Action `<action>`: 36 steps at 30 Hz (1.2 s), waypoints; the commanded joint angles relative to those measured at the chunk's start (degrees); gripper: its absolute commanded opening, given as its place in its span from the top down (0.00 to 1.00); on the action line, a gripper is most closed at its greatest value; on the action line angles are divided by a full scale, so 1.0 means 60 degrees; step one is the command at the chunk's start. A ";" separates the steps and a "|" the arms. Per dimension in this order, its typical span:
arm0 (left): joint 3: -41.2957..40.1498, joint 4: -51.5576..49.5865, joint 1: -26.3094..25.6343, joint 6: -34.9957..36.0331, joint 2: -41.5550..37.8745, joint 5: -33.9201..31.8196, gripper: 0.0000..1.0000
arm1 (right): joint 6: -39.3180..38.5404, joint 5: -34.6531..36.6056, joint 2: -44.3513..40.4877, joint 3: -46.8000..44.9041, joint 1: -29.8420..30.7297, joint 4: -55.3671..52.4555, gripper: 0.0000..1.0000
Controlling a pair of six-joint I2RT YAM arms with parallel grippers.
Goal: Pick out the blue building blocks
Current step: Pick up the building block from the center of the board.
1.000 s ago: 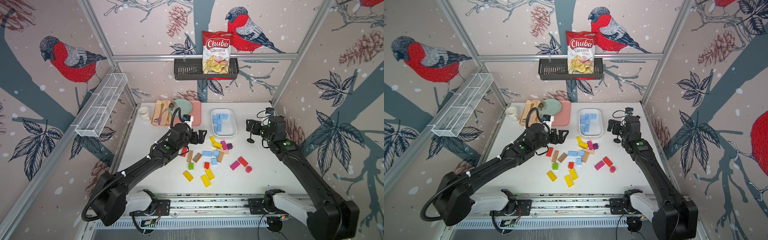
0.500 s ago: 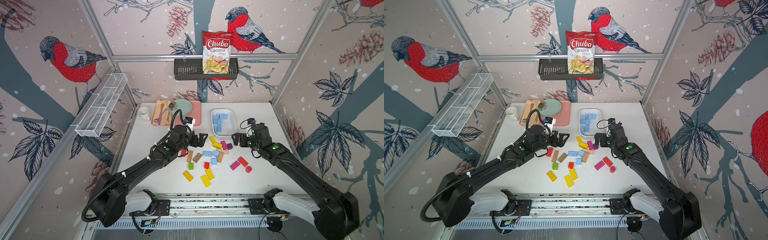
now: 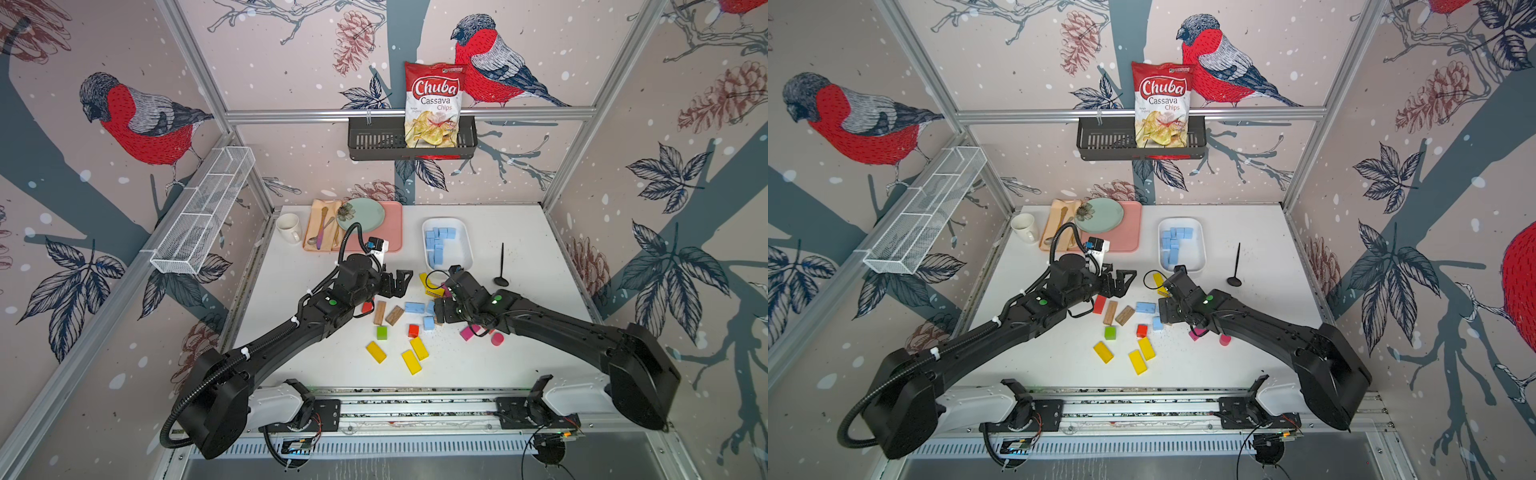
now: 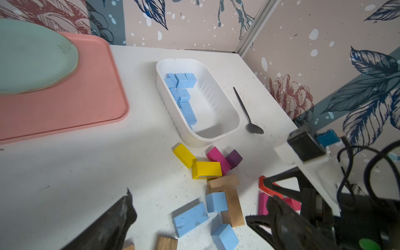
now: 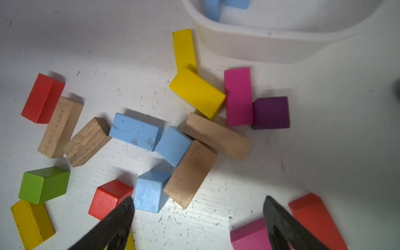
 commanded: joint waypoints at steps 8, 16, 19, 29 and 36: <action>-0.0342 0.0349 0.0014 -0.0022 -0.0444 -0.0605 0.01 | 0.1909 0.0201 0.1536 0.0608 0.1367 0.0000 0.27; -0.0418 0.0360 0.0021 0.0008 -0.0510 -0.0648 0.01 | 0.2230 0.0154 0.2305 0.0940 0.1697 -0.0048 0.45; -0.0459 0.0349 0.0014 0.0008 -0.0551 -0.0678 0.01 | 0.2259 0.0320 0.2499 0.0999 0.1698 -0.0094 0.49; -0.0542 0.0423 0.0014 0.0008 -0.0575 -0.0691 0.01 | 0.2019 0.0744 0.3233 0.1303 0.1615 -0.0037 0.56; -0.0483 0.0410 0.0016 -0.0019 -0.0465 -0.0722 0.01 | 0.1750 0.0826 0.3532 0.1388 0.1577 0.0079 0.68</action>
